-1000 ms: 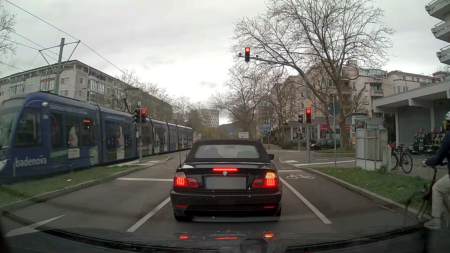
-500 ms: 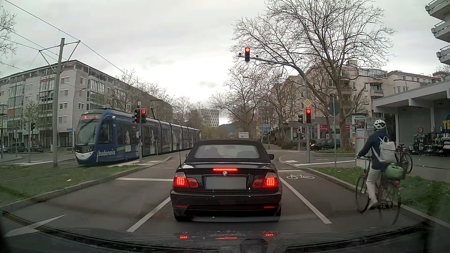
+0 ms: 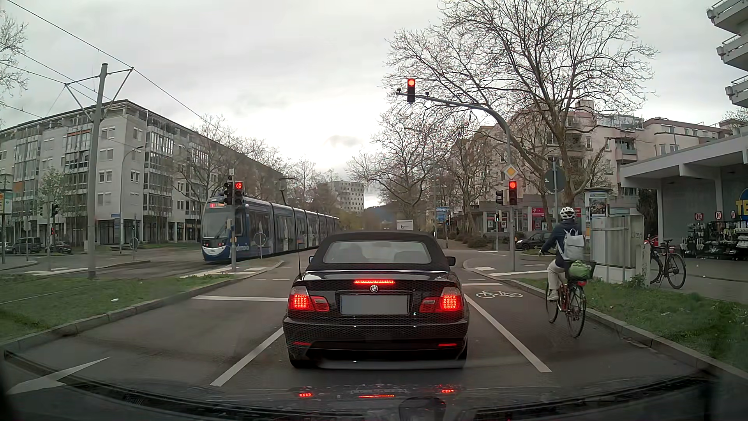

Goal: Follow the waypoints while adhering to traffic rules and regulations

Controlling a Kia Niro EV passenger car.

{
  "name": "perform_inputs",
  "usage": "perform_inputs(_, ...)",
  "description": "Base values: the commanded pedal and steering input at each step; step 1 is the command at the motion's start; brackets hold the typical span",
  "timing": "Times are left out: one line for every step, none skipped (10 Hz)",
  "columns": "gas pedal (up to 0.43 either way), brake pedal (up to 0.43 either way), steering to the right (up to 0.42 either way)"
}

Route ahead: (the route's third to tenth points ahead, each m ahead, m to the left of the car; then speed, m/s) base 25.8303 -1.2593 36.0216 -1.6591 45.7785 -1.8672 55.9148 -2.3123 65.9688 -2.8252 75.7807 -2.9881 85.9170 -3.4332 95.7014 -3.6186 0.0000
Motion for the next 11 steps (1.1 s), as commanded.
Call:
perform_inputs(0.0,0.22,0.023)
perform_inputs(0.0,0.22,0.023)
perform_inputs(0.0,0.213,0.023)
perform_inputs(0.0,0.22,0.023)
perform_inputs(0.0,0.213,0.023)
perform_inputs(0.0,0.213,0.023)
perform_inputs(0.0,0.213,0.023)
perform_inputs(0.0,0.22,0.023)
perform_inputs(0.0,0.22,0.023)
perform_inputs(0.0,0.22,0.023)
perform_inputs(0.0,0.22,0.022)
